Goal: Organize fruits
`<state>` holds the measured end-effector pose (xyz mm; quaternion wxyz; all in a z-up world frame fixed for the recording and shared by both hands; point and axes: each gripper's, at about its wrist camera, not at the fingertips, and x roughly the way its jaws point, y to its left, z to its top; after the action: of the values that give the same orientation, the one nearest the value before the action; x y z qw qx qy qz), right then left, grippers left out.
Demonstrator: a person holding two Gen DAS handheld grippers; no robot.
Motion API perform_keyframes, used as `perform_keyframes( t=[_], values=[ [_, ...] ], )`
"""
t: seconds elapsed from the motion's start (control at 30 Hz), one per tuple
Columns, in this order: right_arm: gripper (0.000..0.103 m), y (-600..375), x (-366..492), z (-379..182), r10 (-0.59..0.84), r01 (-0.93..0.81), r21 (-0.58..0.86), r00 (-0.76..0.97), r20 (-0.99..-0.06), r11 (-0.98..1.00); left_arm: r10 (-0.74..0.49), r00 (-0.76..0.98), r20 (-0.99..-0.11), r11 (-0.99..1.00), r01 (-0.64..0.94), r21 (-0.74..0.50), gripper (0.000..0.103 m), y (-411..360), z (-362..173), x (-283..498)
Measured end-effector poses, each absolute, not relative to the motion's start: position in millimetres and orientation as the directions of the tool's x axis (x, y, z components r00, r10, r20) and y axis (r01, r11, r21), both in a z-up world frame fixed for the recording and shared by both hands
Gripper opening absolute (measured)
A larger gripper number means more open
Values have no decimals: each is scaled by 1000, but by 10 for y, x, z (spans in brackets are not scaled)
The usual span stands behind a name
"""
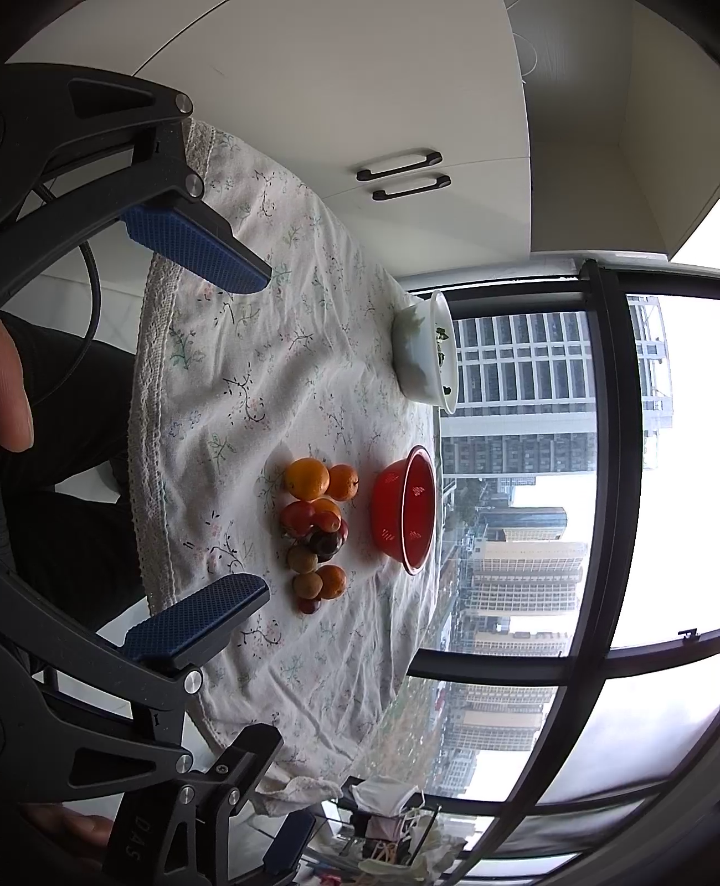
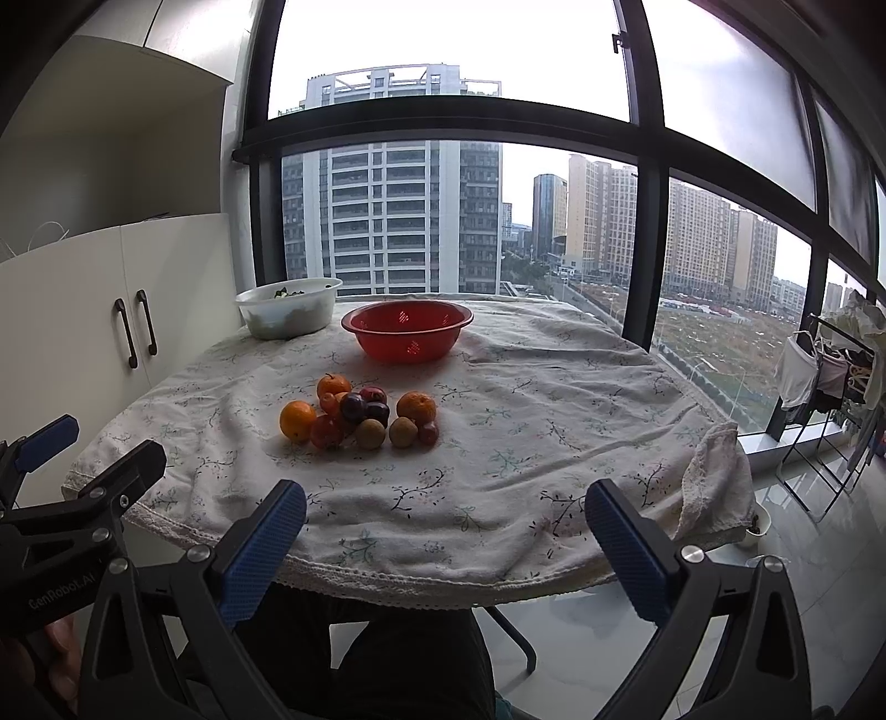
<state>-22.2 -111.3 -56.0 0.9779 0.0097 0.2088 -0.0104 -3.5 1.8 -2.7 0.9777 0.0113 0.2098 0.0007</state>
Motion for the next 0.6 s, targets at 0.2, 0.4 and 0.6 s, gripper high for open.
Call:
perform_keyframes(
  t=[0.2, 0.4, 0.6],
  values=[
    [103, -1111, -222, -563, -16, 24, 14, 913, -408, 1000, 6, 911, -412, 1000, 3, 23, 103, 20, -29, -39],
    [103, -1107, -222, -566, -16, 23, 12, 913, -409, 1000, 6, 911, -412, 1000, 4, 23, 103, 18, -29, -36],
    [103, -1103, -225, -572, -17, 23, 11, 913, -408, 1000, 7, 910, -414, 1000, 3, 24, 103, 16, -28, -35]
  ],
)
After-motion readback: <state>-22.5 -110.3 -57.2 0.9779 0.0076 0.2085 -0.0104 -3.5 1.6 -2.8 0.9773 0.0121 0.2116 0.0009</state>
